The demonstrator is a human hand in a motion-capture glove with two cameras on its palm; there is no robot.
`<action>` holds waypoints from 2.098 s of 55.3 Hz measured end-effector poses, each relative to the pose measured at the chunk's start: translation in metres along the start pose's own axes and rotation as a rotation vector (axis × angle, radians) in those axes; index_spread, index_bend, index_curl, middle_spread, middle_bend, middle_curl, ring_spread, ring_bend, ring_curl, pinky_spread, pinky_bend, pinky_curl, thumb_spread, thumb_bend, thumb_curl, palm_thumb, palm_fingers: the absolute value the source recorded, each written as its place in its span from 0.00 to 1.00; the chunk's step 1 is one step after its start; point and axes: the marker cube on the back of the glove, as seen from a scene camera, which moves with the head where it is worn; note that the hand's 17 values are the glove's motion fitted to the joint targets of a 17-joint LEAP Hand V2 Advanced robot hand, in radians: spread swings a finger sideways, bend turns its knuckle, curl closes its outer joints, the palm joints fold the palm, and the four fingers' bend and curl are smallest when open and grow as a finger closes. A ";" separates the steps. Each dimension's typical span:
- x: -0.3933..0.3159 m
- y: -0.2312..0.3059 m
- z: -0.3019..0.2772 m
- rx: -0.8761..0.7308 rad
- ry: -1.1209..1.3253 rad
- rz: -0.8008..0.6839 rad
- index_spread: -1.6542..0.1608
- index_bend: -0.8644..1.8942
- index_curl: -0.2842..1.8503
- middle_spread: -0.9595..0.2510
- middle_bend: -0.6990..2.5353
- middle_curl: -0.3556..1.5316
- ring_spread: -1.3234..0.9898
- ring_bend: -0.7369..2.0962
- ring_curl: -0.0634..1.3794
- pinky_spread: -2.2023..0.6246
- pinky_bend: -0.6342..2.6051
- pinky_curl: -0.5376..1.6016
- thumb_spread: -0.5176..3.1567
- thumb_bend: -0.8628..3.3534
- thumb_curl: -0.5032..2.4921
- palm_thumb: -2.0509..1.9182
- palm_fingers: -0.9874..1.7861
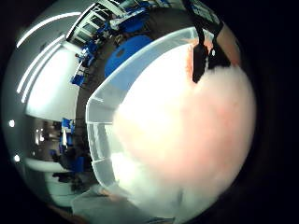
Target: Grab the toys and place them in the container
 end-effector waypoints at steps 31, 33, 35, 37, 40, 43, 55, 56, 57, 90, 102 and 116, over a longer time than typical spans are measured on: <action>0.023 0.048 -0.017 -0.143 -0.070 -0.060 0.70 0.35 0.40 0.67 0.25 0.38 0.53 0.37 0.35 0.79 0.63 0.43 0.49 0.20 0.35 0.54 0.29; 0.029 0.063 -0.025 -0.127 -0.092 -0.082 0.70 0.36 0.39 0.68 0.25 0.37 0.54 0.37 0.35 0.79 0.62 0.43 0.49 0.20 0.34 0.54 0.29; 0.036 0.079 -0.032 -0.112 -0.110 -0.097 0.70 0.36 0.38 0.68 0.25 0.37 0.54 0.36 0.35 0.79 0.62 0.43 0.49 0.20 0.33 0.53 0.29; 0.042 0.097 -0.038 -0.100 -0.121 -0.108 0.70 0.36 0.37 0.68 0.25 0.36 0.54 0.36 0.34 0.79 0.62 0.42 0.50 0.20 0.33 0.53 0.29; 0.051 0.130 -0.046 -0.086 -0.124 -0.123 0.70 0.37 0.37 0.68 0.25 0.36 0.55 0.35 0.34 0.79 0.61 0.42 0.50 0.20 0.32 0.52 0.30; 0.062 0.172 -0.049 -0.081 -0.138 -0.162 0.70 0.37 0.36 0.68 0.26 0.35 0.55 0.34 0.34 0.79 0.60 0.41 0.50 0.20 0.31 0.51 0.31; 0.078 0.264 -0.012 -0.144 -0.084 -0.165 0.70 0.38 0.35 0.68 0.26 0.34 0.56 0.33 0.32 0.80 0.58 0.40 0.50 0.20 0.29 0.51 0.33; 0.079 0.268 -0.008 -0.151 -0.083 -0.161 0.70 0.38 0.35 0.68 0.26 0.34 0.56 0.33 0.32 0.80 0.58 0.40 0.51 0.20 0.29 0.51 0.33; 0.080 0.271 -0.003 -0.157 -0.081 -0.157 0.70 0.38 0.34 0.68 0.26 0.34 0.56 0.33 0.32 0.80 0.58 0.40 0.51 0.20 0.29 0.51 0.33; 0.073 0.295 0.126 -0.277 0.153 -0.044 0.69 0.47 0.37 0.66 0.28 0.35 0.56 0.31 0.23 0.78 0.56 0.40 0.51 0.21 0.28 0.54 0.40; 0.076 0.287 0.125 -0.197 0.134 -0.064 0.70 0.48 0.39 0.62 0.31 0.38 0.53 0.34 0.24 0.74 0.54 0.39 0.51 0.22 0.30 0.58 0.46; 0.070 0.265 0.091 -0.011 0.111 -0.070 0.70 0.40 0.40 0.55 0.34 0.42 0.43 0.47 0.33 0.66 0.55 0.40 0.47 0.24 0.35 0.66 0.64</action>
